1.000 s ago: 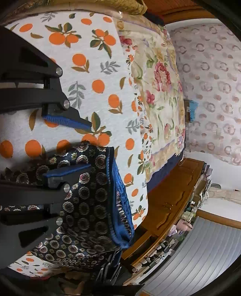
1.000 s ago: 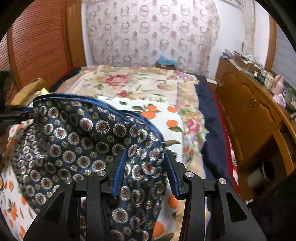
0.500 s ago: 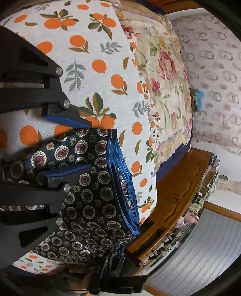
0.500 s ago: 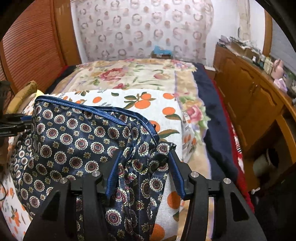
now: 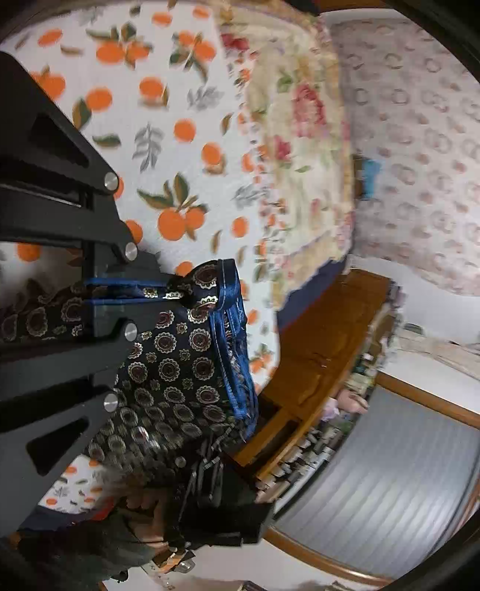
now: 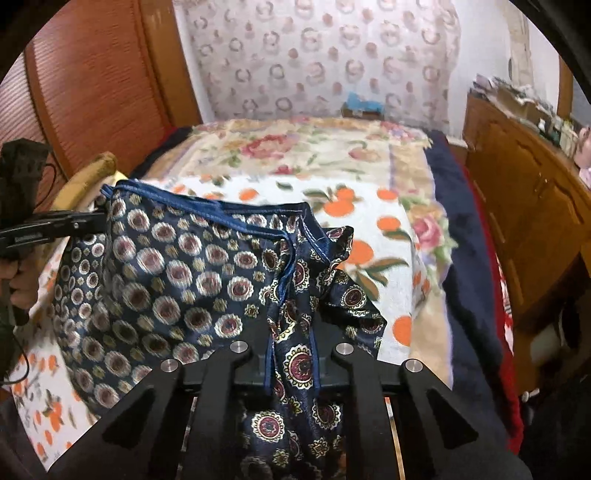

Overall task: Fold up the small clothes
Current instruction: 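Lift the folded robe bundle off the sheet with both grippers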

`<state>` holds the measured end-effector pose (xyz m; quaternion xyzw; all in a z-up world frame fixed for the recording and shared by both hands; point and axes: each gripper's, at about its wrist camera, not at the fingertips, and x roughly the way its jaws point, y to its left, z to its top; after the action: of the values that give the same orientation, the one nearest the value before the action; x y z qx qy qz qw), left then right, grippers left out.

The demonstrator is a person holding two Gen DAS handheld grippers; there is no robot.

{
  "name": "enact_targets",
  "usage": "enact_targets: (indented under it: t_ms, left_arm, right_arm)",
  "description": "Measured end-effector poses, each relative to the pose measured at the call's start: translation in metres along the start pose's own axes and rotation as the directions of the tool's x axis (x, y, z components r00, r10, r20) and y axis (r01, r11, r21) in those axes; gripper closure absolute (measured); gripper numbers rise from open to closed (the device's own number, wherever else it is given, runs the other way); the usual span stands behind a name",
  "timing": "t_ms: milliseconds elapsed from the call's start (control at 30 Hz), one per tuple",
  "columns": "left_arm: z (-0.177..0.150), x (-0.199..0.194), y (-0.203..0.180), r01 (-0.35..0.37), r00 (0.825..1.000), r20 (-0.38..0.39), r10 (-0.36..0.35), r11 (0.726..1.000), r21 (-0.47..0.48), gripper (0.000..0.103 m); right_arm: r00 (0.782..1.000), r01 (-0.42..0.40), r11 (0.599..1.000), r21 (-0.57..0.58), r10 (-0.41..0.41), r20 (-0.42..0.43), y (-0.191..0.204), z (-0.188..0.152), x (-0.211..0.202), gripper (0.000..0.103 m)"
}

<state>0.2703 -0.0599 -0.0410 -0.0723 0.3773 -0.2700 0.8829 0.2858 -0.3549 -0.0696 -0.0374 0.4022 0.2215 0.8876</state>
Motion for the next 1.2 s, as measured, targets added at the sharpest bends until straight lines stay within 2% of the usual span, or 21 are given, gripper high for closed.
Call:
enact_targets:
  t_ms: [100, 233, 367, 467, 533, 600, 633, 700, 733, 833, 900, 1200]
  left_arm:
    - [0.002, -0.033, 0.007, -0.035, 0.997, 0.064, 0.035, 0.999, 0.003, 0.102]
    - [-0.001, -0.067, 0.032, -0.106, 0.989, 0.105, 0.108, 0.994, -0.027, 0.102]
    - [-0.008, -0.068, 0.064, -0.166, 0.982, 0.082, 0.17, 0.984, -0.06, 0.102]
    - [-0.015, -0.053, 0.078, -0.192, 0.979, 0.05, 0.196, 0.979, -0.069, 0.102]
    - [-0.018, -0.045, 0.082, -0.199, 0.979, 0.039, 0.202, 0.977, -0.072, 0.102]
    - [-0.021, -0.036, 0.085, -0.214, 0.976, 0.028, 0.216, 0.975, -0.065, 0.102]
    - [-0.022, -0.033, 0.085, -0.215, 0.976, 0.023, 0.217, 0.974, -0.065, 0.102]
    - [-0.025, -0.028, 0.088, -0.218, 0.975, 0.017, 0.219, 0.974, -0.066, 0.102]
    - [-0.026, -0.027, 0.087, -0.219, 0.975, 0.014, 0.22, 0.974, -0.066, 0.102]
    - [-0.03, -0.022, 0.092, -0.219, 0.976, 0.002, 0.22, 0.973, -0.07, 0.102]
    - [-0.032, -0.02, 0.094, -0.218, 0.976, -0.005, 0.218, 0.973, -0.07, 0.101]
    - [-0.037, -0.014, 0.096, -0.227, 0.974, -0.021, 0.227, 0.972, -0.056, 0.101]
  right_arm:
    - [0.998, -0.05, 0.998, -0.023, 0.051, 0.043, 0.02, 0.01, -0.01, 0.092]
    - [0.991, -0.114, 0.991, -0.073, 0.119, 0.066, 0.057, 0.026, -0.011, 0.092]
    - [0.985, -0.159, 0.986, -0.045, 0.161, 0.058, 0.076, 0.039, 0.008, 0.087]
    - [0.996, -0.058, 0.998, -0.021, 0.06, 0.062, 0.079, 0.045, 0.02, 0.087]
    - [0.997, 0.026, 1.0, -0.016, -0.025, 0.078, 0.078, 0.048, 0.02, 0.087]
    - [0.994, 0.069, 0.998, -0.007, -0.068, 0.091, 0.075, 0.049, 0.017, 0.085]
    - [0.993, 0.075, 0.997, 0.005, -0.075, 0.089, 0.072, 0.05, 0.016, 0.085]
    - [0.993, 0.071, 0.997, 0.01, -0.071, 0.092, 0.068, 0.05, 0.012, 0.074]
    - [0.993, 0.071, 0.997, 0.01, -0.072, 0.095, 0.067, 0.049, 0.011, 0.064]
    - [0.995, 0.05, 0.999, 0.01, -0.051, 0.088, 0.067, 0.047, 0.015, 0.053]
    - [0.996, 0.021, 1.0, 0.009, -0.021, 0.086, 0.069, 0.045, 0.02, 0.049]
    - [0.997, 0.07, 0.997, -0.024, -0.071, -0.009, 0.073, 0.038, 0.059, 0.043]
